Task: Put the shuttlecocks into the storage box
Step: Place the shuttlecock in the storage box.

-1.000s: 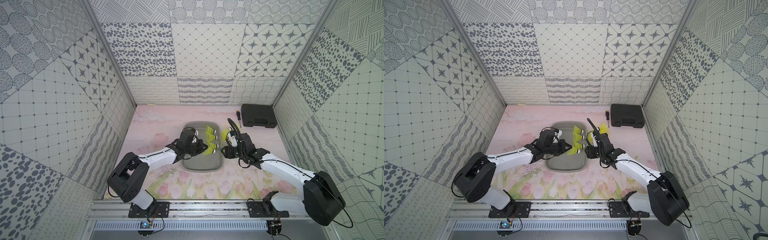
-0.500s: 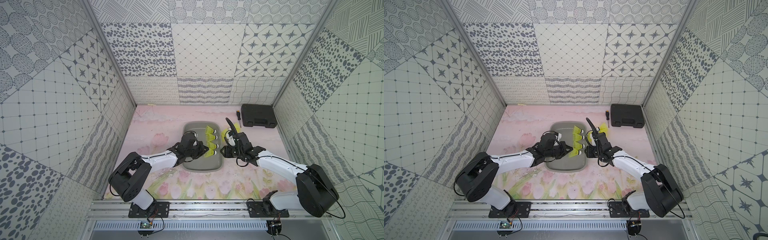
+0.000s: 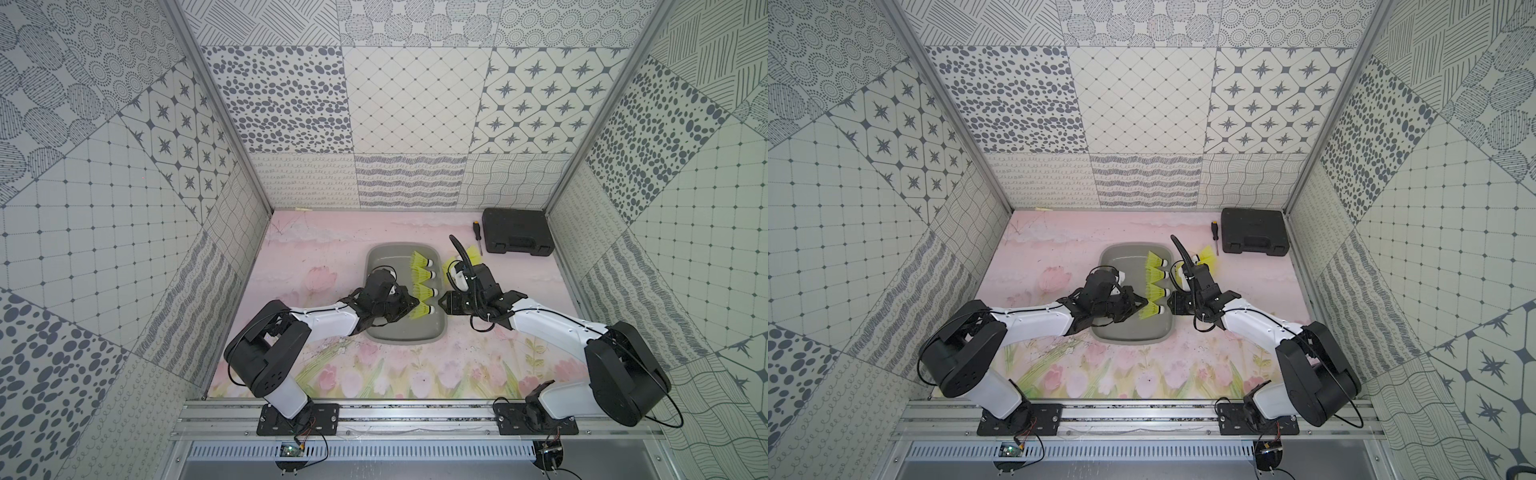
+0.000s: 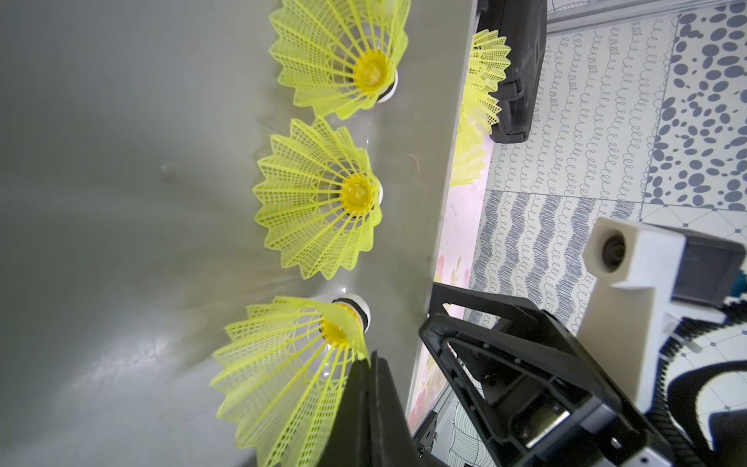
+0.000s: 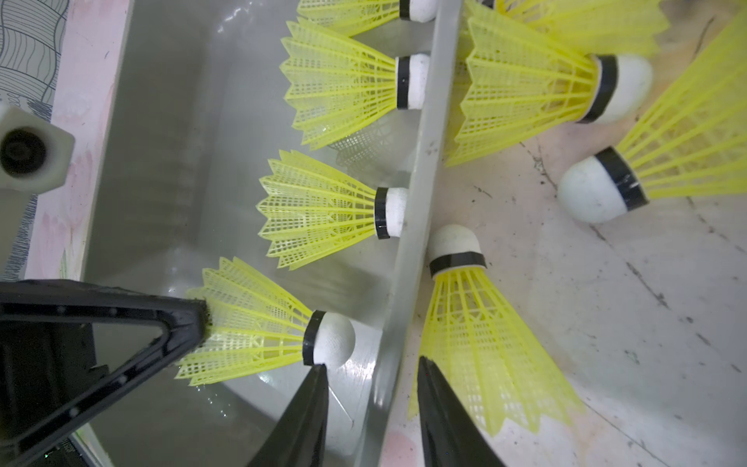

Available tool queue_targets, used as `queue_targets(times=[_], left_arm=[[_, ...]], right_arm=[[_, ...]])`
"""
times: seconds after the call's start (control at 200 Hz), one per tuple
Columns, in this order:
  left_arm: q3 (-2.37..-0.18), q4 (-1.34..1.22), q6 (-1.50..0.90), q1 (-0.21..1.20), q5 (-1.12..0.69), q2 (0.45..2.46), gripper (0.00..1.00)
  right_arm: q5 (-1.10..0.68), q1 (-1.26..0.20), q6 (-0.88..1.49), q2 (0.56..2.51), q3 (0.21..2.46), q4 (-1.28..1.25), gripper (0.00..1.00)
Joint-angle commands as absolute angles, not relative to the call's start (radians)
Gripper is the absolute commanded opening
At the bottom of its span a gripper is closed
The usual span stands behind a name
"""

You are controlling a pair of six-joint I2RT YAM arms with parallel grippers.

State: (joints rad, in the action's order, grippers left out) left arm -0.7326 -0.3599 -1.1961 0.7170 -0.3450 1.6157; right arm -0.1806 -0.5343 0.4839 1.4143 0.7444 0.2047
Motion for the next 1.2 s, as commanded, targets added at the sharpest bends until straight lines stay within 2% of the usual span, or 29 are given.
queue_targets(times=[0.0,1.196], left_arm=[[-0.733,-0.457,-1.215,0.722,-0.348,1.639,0.0],[-0.78,-0.523,-1.215,0.723,-0.366,1.749,0.0]], right_arm=[[-0.195,-0.531,0.491,1.428,0.769,0.164,0.4],[-0.213,-0.53,0.485,1.442,0.766,0.185,0.39]])
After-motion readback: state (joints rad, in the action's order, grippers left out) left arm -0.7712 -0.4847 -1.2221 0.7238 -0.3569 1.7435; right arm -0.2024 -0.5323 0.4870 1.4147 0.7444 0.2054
